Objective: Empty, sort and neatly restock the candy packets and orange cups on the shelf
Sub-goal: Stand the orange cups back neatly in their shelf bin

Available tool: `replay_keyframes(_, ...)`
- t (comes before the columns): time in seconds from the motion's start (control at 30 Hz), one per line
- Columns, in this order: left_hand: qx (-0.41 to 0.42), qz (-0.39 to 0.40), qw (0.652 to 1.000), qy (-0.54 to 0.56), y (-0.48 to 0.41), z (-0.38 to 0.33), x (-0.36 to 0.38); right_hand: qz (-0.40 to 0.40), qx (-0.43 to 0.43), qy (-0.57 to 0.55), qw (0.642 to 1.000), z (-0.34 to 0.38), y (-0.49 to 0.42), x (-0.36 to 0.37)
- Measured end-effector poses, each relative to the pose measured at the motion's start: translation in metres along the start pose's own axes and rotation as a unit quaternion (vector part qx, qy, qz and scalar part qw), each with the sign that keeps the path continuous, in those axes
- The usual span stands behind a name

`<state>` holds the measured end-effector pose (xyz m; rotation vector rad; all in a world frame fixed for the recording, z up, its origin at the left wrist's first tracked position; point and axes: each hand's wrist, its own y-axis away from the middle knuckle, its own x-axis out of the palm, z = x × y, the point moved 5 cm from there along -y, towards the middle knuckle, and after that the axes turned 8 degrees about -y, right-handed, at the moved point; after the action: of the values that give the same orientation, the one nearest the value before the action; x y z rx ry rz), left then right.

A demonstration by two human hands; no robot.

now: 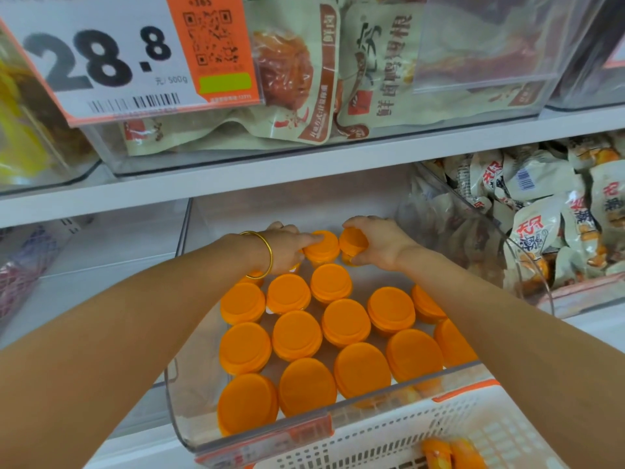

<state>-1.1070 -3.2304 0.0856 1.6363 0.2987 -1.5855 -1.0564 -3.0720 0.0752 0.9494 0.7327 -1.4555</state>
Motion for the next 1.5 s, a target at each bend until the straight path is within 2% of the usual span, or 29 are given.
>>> replay_keyframes(0.17,-0.005,0.036,0.999,0.005,0.009,-0.003,0.003,0.013,0.016,0.001,1.000,0.000,0.009,-0.009)
replay_keyframes(0.33,-0.014,-0.031,0.999,0.001,0.013,-0.009,0.001,0.077,0.014,-0.071,0.994,-0.004,0.027,-0.017)
replay_keyframes(0.53,-0.011,0.015,0.999,-0.032,0.014,-0.023,0.018,0.113,-0.001,-0.083,0.990,-0.005,0.034,-0.015)
replay_keyframes(0.67,-0.017,0.008,1.000,-0.025,0.016,-0.024,0.017,0.092,0.004,-0.094,0.991,-0.006,0.041,-0.014)
replay_keyframes(0.77,-0.008,-0.021,0.999,0.029,0.030,-0.033,0.001,0.018,-0.006,-0.104,0.994,0.000,0.060,-0.028)
replay_keyframes(0.87,0.038,-0.084,0.990,0.104,0.061,-0.056,-0.018,-0.084,-0.043,-0.169,0.981,0.014,0.102,-0.056)
replay_keyframes(0.93,0.090,-0.175,0.973,0.121,0.091,-0.080,-0.030,-0.126,-0.065,-0.216,0.966,0.024,0.146,-0.071)
replay_keyframes(1.03,0.204,-0.347,0.900,0.168,0.154,-0.125,-0.038,-0.128,-0.062,-0.304,0.942,0.026,0.219,-0.069)
replay_keyframes(1.1,0.267,-0.413,0.849,0.193,0.184,-0.153,-0.020,-0.102,-0.033,-0.364,0.925,0.013,0.258,-0.050)
replay_keyframes(1.13,0.282,-0.405,0.843,0.215,0.192,-0.168,-0.005,-0.088,-0.005,-0.381,0.920,0.000,0.272,-0.035)
replay_keyframes(1.17,0.280,-0.370,0.853,0.239,0.193,-0.182,0.013,-0.072,0.034,-0.391,0.917,-0.017,0.281,-0.015)
replay_keyframes(1.23,0.250,-0.259,0.894,0.266,0.180,-0.208,0.057,-0.042,0.132,-0.399,0.906,-0.059,0.289,0.035)
replay_keyframes(1.33,0.203,-0.080,0.956,0.194,0.136,-0.236,0.133,-0.024,0.246,-0.346,0.905,-0.124,0.292,0.119)
replay_keyframes(1.4,0.174,0.017,0.975,0.139,0.111,-0.243,0.183,0.006,0.280,-0.270,0.921,-0.154,0.296,0.168)
replay_keyframes(1.5,0.138,0.119,0.975,0.130,0.081,-0.249,0.247,0.082,0.251,-0.164,0.950,-0.182,0.292,0.225)
